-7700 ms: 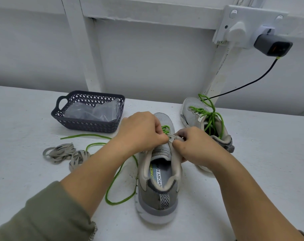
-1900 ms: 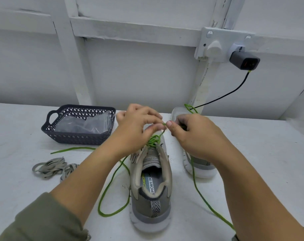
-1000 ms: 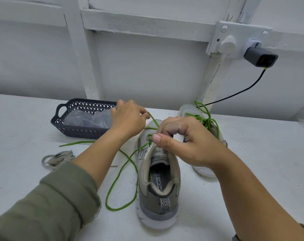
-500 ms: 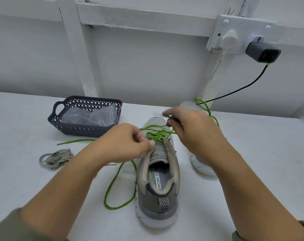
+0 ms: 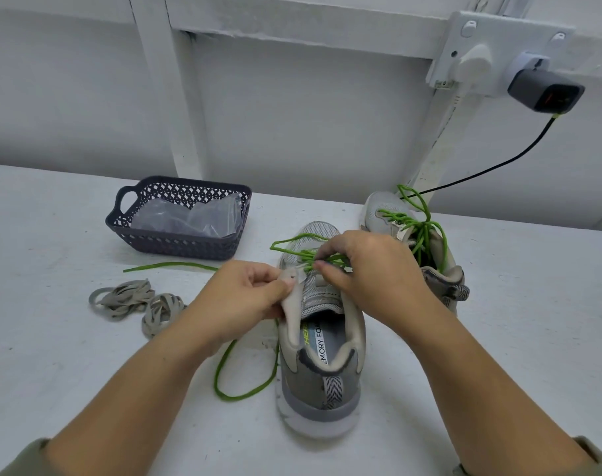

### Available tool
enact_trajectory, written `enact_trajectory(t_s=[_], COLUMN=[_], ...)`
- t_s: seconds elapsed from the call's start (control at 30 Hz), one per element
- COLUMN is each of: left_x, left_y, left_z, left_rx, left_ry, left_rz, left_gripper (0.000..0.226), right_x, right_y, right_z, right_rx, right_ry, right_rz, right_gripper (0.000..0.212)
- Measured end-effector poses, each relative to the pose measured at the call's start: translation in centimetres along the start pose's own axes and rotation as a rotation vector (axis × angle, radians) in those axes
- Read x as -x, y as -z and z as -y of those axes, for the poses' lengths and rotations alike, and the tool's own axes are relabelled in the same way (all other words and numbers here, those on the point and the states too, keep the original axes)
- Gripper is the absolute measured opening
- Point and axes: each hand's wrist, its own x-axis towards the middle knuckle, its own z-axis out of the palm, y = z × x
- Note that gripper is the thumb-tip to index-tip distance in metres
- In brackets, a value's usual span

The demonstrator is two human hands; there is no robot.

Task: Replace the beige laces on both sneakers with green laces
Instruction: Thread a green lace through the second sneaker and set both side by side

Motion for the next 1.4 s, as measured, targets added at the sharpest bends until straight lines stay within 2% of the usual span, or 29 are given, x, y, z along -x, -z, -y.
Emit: enact_trajectory(t_s=[0.27, 0.53, 0.63, 0.73, 0.97, 1.03, 1.13, 1.17, 1.23, 1.3, 1.33, 1.37, 1.4], left_x=[0.0, -0.6, -1.1, -1.7, -2.2, -2.2, -1.6, -1.3, -0.5, 0.7, 1.0, 1.0, 0.7], left_y=[0.7, 0.9, 0.2, -0.5, -1.1, -1.1, -1.0, -0.8, -0.2, -0.1, -0.2, -0.2, -0.3], left_z=[0.4, 1.4, 1.9, 2.3, 2.3, 2.3, 2.0, 1.9, 1.8, 1.3, 1.2, 1.1, 1.0], left_rx=[0.185, 0.128, 0.105, 0.054, 0.04, 0.024, 0.022, -0.1, -0.631, -1.082, -1.217, -1.311, -1.324], left_ry=[0.046, 0.006, -0.016, -0.076, -0.16, -0.167, -0.144, -0.158, -0.164, -0.067, -0.04, -0.09, -0.234], left_rz=[0.088, 0.098, 0.014, -0.1, -0.159, -0.167, -0.253, -0.337, -0.527, -0.628, -0.639, -0.639, -0.636], left_gripper=[0.013, 0.023, 0.024, 0.013, 0.009, 0.01, 0.012, 0.012, 0.009, 0.01, 0.018, 0.024, 0.03], right_x=[-0.1, -0.3, -0.4, -0.5, -0.2, -0.1, 0.2, 0.3, 0.5, 0.7, 0.7, 0.9, 1.0], right_y=[-0.6, -1.1, -1.4, -1.5, -1.6, -1.8, -1.8, -1.8, -1.7, -1.6, -1.4, -1.3, -1.0], right_z=[0.6, 1.2, 1.1, 1.3, 2.0, 2.1, 2.1, 2.1, 2.1, 2.0, 1.9, 1.7, 1.5], right_rx=[-0.028, -0.037, -0.131, -0.172, -0.176, -0.1, 0.025, 0.016, -0.011, -0.032, -0.063, -0.102, -0.133], right_ry=[0.007, -0.032, -0.093, -0.144, -0.207, -0.196, -0.252, -0.283, -0.307, -0.287, -0.278, -0.273, -0.272], right_rz=[0.048, 0.121, 0.147, 0.155, 0.097, 0.03, -0.108, -0.134, -0.156, -0.154, -0.142, -0.122, -0.096], right_gripper=[0.017, 0.017, 0.014, 0.013, 0.017, 0.024, 0.047, 0.05, 0.048, 0.044, 0.041, 0.037, 0.034])
